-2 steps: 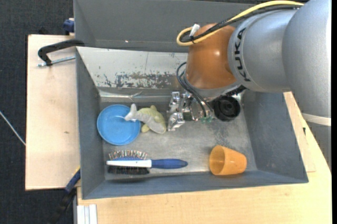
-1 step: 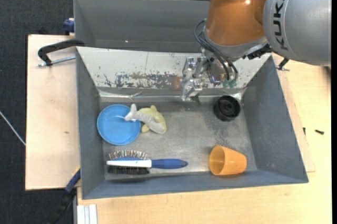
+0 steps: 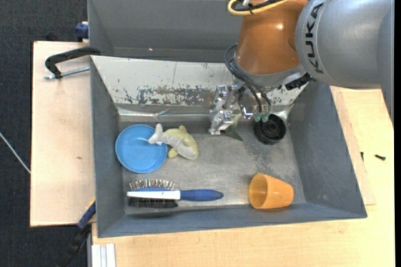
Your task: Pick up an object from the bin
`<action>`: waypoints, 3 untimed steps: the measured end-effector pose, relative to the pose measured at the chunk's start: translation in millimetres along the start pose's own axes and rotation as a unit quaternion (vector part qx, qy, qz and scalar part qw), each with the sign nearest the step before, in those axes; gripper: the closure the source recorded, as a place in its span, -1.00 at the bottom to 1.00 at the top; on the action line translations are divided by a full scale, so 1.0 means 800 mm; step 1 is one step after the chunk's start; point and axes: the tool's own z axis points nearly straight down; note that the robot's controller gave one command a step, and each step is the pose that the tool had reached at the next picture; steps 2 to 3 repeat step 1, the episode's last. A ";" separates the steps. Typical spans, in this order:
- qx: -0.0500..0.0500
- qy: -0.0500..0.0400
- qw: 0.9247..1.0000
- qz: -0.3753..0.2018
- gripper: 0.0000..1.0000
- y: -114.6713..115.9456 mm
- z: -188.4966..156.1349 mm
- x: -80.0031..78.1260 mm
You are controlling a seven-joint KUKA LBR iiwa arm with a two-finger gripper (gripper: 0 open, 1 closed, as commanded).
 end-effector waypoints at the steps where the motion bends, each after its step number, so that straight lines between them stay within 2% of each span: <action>1: 0.000 -0.010 1.000 0.004 1.00 -0.001 -0.102 0.009; 3: 0.000 -0.010 1.000 0.004 1.00 -0.001 -0.102 0.009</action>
Offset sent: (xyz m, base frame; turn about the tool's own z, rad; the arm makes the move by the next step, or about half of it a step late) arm -0.0090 -0.0028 0.0754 0.0096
